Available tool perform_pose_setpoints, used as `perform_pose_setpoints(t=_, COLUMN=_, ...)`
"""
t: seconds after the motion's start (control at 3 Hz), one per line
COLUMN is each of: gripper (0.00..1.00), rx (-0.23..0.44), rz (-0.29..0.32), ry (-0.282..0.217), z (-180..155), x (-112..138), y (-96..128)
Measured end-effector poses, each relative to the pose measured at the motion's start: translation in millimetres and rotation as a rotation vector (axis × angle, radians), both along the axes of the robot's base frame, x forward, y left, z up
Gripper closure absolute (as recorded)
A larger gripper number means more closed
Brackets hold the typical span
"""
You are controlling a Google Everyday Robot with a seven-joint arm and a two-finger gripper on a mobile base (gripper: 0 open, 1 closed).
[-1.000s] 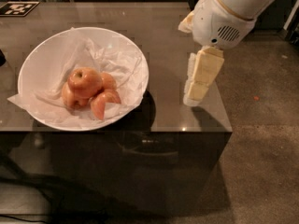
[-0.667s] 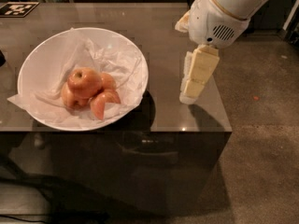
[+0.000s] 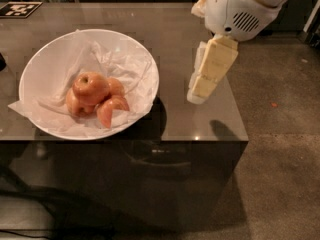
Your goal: Pick apple from white bowl
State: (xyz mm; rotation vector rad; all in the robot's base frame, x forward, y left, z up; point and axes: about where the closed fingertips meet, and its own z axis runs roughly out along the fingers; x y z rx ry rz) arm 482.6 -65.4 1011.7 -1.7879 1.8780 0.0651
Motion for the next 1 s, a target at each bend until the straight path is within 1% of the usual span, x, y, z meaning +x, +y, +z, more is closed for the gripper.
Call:
perform_pose_setpoints(t=0.33, gripper=0.0, rx=-0.004, rz=-0.009, ry=-0.03, z=22, x=-13, y=20)
perform_pose_setpoints(t=0.67, gripper=0.0, rx=-0.014, rz=0.067, ry=-0.003, z=24, x=-19, y=57)
perform_pose_setpoints(t=1.0, gripper=0.0, rx=-0.012, rz=0.067, ry=-0.015, z=28, x=-21, y=57)
